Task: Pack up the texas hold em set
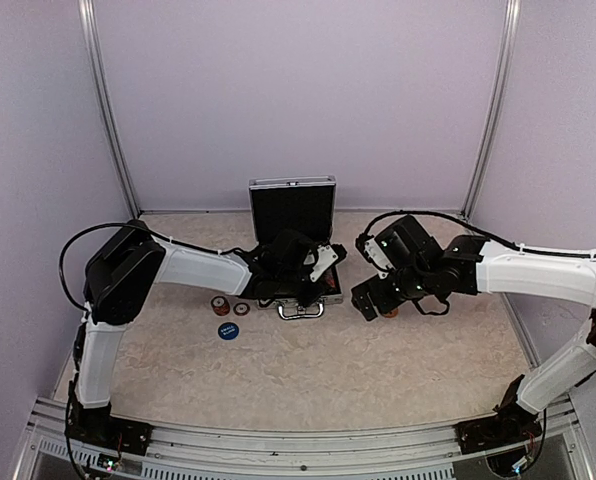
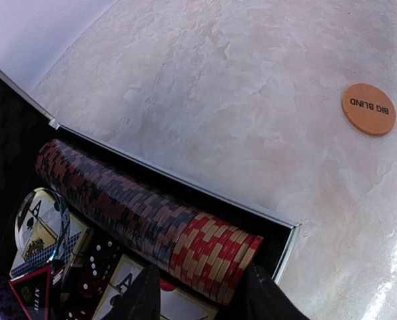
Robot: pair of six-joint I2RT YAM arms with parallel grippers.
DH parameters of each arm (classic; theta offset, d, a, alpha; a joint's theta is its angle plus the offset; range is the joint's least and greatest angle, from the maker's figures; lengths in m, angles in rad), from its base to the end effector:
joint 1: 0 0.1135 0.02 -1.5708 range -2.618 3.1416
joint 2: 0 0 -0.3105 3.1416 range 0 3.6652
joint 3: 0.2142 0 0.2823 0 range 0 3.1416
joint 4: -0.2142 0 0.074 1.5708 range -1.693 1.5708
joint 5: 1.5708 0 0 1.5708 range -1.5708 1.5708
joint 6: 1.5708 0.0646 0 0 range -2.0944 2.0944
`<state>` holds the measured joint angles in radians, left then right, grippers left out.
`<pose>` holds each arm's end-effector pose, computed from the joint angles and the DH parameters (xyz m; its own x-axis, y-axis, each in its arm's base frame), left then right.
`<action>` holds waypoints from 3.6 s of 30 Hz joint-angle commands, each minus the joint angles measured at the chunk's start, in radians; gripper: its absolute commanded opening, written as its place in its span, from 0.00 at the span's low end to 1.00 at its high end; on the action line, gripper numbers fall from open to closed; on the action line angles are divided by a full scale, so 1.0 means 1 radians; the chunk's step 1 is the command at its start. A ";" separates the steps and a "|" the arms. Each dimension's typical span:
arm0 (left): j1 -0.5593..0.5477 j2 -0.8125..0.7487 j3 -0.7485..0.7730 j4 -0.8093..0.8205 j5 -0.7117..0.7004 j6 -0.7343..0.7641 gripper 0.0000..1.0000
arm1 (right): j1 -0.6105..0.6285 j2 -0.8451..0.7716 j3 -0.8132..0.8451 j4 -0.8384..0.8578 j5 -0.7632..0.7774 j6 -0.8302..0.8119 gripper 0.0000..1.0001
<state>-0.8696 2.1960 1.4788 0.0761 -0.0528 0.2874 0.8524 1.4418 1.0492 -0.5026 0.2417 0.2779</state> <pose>0.3639 -0.4257 0.1463 -0.1615 0.6300 -0.7596 0.8149 0.5193 0.2574 0.2376 0.2483 0.2646 -0.6674 -0.3587 -0.6526 -0.4673 0.8841 -0.0080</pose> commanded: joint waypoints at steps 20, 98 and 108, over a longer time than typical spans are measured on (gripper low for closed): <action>0.056 -0.598 -0.330 -0.285 -0.350 -0.597 0.99 | -0.007 0.053 -0.034 0.101 -0.073 -0.032 1.00; 0.282 -0.348 -0.419 -0.450 -0.103 -0.665 0.61 | -0.008 0.026 -0.114 0.150 -0.104 -0.031 1.00; 0.267 -0.338 -0.419 -0.459 -0.111 -0.671 0.50 | -0.008 0.028 -0.123 0.154 -0.104 -0.028 1.00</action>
<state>-0.5911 1.8339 1.0557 -0.3763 -0.1692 -0.3813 0.8524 1.4883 0.9348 -0.3676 0.1310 0.2489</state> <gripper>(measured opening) 0.526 0.997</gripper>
